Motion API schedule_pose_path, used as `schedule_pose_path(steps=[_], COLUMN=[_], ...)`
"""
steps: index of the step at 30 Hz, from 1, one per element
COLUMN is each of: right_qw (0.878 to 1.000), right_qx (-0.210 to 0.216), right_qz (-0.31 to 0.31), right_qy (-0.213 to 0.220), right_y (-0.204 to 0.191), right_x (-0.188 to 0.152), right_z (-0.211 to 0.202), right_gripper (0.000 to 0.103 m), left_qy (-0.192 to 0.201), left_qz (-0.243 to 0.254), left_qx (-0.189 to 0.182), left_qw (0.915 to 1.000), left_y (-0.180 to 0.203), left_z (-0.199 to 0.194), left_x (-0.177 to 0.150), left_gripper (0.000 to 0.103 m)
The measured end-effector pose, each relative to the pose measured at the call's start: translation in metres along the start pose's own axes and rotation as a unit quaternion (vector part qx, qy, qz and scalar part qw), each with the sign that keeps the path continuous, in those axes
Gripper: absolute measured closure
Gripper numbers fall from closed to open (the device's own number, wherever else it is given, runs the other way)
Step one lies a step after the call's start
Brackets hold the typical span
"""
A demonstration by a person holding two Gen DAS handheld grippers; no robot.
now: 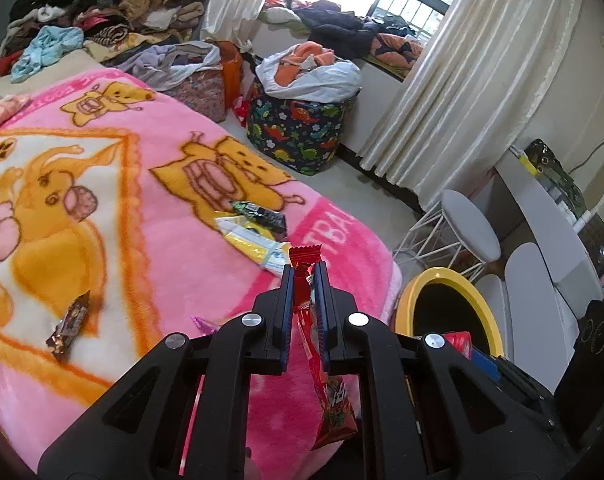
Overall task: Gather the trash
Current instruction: 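Carry the red snack stick and red candy tube over the yellow bin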
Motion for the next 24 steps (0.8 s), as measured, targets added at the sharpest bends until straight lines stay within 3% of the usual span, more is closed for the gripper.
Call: schedule_pose_path(steps=[24], right_qw=[0.997], right_qx=[-0.029], right_qz=[0.045], right_qy=[0.051], right_y=[0.052], right_x=[0.016], right_z=[-0.048], right_gripper=[0.070], left_qy=[0.001], left_qz=[0.045], left_qx=[-0.035], left_qw=[0.9983], left_y=[0.066], left_z=[0.015], left_x=[0.007], left_gripper=[0.097])
Point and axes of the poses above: each gripper's, at about its wrist camera, not at the fingertips, and z roughly the way its jaws point, y to its right, x to its top, the point moved 7 cm from there along z, roughly the way its jaws point, and after that the axes turned 12 degrees about z, right-handed, at the moved point
